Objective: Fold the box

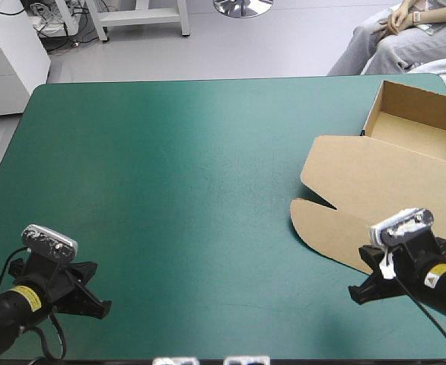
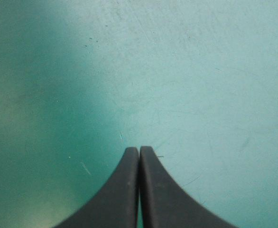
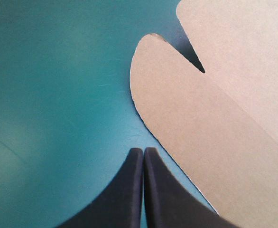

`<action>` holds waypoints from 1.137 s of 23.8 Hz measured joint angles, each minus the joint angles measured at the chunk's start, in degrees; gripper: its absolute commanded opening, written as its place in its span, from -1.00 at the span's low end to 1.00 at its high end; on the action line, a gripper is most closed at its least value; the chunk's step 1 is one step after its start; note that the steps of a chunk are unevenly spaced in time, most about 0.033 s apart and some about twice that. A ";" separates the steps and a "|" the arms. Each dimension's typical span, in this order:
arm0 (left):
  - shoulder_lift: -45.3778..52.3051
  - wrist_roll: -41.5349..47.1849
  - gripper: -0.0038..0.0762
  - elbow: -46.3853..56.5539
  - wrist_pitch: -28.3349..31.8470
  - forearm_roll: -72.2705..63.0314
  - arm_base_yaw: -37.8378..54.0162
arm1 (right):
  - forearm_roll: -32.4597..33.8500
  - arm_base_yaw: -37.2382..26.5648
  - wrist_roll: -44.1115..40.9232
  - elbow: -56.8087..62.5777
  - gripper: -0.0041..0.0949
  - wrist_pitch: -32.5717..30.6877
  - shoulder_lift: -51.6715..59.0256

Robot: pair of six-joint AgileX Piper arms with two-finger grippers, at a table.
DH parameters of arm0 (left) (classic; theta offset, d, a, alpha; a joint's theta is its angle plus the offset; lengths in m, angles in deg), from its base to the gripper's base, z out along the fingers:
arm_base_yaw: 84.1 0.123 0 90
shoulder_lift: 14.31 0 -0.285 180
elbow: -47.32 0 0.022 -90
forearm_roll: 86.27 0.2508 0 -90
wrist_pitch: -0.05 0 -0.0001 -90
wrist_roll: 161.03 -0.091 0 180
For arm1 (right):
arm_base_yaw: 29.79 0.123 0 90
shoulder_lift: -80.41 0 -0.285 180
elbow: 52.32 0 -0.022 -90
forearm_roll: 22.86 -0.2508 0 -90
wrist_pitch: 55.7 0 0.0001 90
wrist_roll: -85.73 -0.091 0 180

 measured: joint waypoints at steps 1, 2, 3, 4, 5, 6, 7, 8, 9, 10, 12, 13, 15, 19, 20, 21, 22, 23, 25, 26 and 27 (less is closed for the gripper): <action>0.68 0.00 -0.93 0.31 -0.06 0.00 0.00 | 0.00 0.00 0.52 1.21 -0.94 0.52 1.61; 1.61 0.00 -0.93 0.97 -0.12 0.00 0.00 | 0.00 0.00 0.99 2.95 -0.94 1.24 3.93; 2.19 0.00 -0.93 1.53 -0.19 0.00 0.00 | 0.00 0.00 1.27 4.08 -0.94 1.75 5.42; 2.70 0.00 -0.93 2.32 -0.19 0.00 0.00 | 0.00 0.00 1.49 5.21 -0.94 2.19 6.91; 3.46 0.00 -0.93 3.19 -0.19 0.00 0.00 | 0.00 0.00 1.62 6.85 -0.94 2.86 9.03; 3.91 0.00 -0.93 4.11 -0.19 0.00 0.00 | 0.00 0.00 1.74 7.89 -0.94 3.26 10.39; 4.46 0.00 -0.93 4.87 -0.19 0.00 0.00 | 0.00 0.00 1.74 8.88 -0.94 3.75 11.70; 4.93 0.04 -0.93 6.00 -0.19 0.00 0.00 | 0.00 0.00 1.74 10.34 -0.94 4.09 13.49; 5.29 0.04 -0.93 6.69 -0.19 0.00 0.00 | 0.00 0.00 1.74 11.25 -0.94 4.30 14.60; 5.60 0.04 -0.93 7.49 -0.19 0.00 0.00 | 0.00 0.00 1.78 12.30 -0.94 4.33 15.87; 5.93 0.04 -0.93 8.63 -0.19 0.00 0.00 | 0.00 0.00 1.78 14.20 -0.94 4.50 17.96; 5.99 0.04 -0.93 9.48 -0.19 0.00 0.00 | 0.00 0.00 1.78 15.93 -0.94 4.54 19.47; 5.99 0.04 -0.93 10.18 -0.13 0.00 0.00 | 0.00 0.00 1.72 17.25 -0.94 4.46 20.19; 6.05 0.04 -0.93 11.14 -0.12 0.00 0.00 | -0.05 0.00 1.50 18.53 -0.94 5.16 20.52; 6.05 0.04 -0.93 11.14 -0.12 0.00 0.00 | -0.05 0.00 1.50 18.53 -0.94 5.31 20.57; 6.05 0.04 -0.93 11.14 -0.06 0.00 0.00 | -0.05 0.00 1.50 18.53 -0.94 5.37 20.64; 6.05 0.04 -0.93 11.14 0.07 0.00 0.00 | -0.05 0.00 1.50 18.59 -0.94 5.37 20.64; 6.05 0.04 -0.93 11.14 0.05 0.00 0.00 | -0.05 0.00 1.50 18.59 -0.94 5.37 20.64; 6.05 0.04 -0.93 11.14 0.05 0.00 0.00 | -0.05 0.00 1.50 18.59 -0.94 5.37 20.64; 6.05 0.04 -0.93 11.14 0.05 0.00 0.00 | -0.05 0.00 1.50 18.59 -0.94 5.37 20.64; 6.05 0.04 -0.93 11.14 0.05 0.00 0.00 | -0.05 0.00 1.50 18.59 -0.94 5.37 20.64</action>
